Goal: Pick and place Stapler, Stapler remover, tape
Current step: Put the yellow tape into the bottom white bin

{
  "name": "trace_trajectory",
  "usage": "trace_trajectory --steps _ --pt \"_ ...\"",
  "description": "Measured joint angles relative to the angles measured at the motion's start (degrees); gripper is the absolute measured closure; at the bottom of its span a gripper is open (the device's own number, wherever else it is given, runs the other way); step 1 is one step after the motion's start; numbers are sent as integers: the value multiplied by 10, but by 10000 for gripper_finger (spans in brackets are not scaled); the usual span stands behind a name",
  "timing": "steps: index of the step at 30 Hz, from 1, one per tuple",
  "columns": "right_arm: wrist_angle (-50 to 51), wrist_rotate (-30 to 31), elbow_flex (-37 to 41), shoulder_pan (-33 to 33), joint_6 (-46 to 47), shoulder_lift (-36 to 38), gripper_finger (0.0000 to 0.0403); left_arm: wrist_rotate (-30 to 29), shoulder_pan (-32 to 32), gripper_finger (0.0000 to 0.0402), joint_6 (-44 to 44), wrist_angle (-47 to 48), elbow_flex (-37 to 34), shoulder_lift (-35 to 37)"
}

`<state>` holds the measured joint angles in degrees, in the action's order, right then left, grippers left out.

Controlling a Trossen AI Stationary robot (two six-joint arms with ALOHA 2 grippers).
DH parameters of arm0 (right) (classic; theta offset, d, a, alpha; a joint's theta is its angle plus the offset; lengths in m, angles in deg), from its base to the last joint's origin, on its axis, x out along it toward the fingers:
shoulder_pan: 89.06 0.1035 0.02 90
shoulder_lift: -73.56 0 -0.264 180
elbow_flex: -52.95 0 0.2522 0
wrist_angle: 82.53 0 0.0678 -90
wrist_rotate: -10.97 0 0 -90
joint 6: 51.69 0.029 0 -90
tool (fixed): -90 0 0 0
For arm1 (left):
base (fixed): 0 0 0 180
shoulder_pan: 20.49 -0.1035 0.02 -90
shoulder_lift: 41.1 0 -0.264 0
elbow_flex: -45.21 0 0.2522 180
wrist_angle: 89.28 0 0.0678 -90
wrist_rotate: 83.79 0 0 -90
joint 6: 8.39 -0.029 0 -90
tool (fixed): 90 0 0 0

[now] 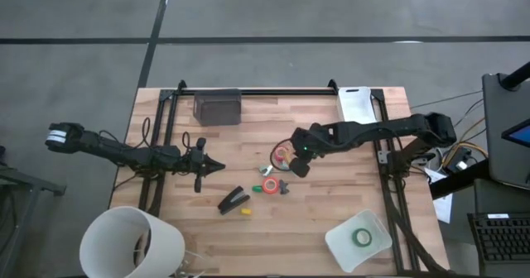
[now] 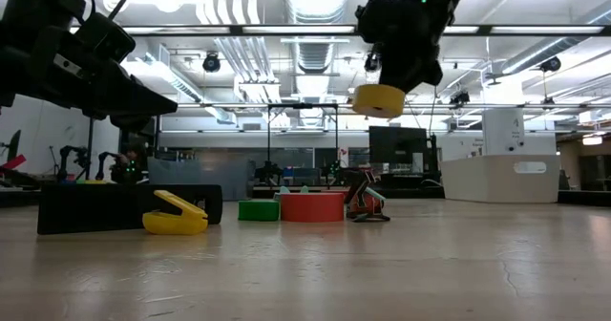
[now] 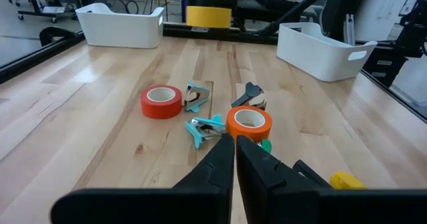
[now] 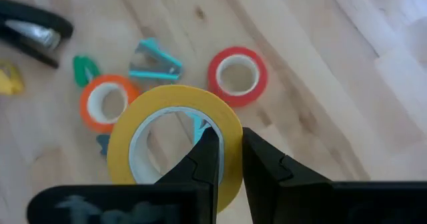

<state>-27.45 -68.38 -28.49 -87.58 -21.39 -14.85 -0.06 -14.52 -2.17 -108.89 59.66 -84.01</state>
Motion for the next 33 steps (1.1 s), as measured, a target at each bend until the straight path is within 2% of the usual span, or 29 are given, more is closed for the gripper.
trace_trajectory --steps 8,14,20,27,33 --pt "39 -1 17 83 70 22 363 0 0 380 0 0 0 0" --pt "40 9 39 169 145 26 363 0 0 383 0 0 0 0" --pt "68 21 65 276 280 32 363 0 0 380 0 0 0 0" --pt "94 24 61 397 448 33 363 0 0 383 0 0 0 0" --pt "138 20 35 470 535 38 363 0 0 380 0 0 0 0"
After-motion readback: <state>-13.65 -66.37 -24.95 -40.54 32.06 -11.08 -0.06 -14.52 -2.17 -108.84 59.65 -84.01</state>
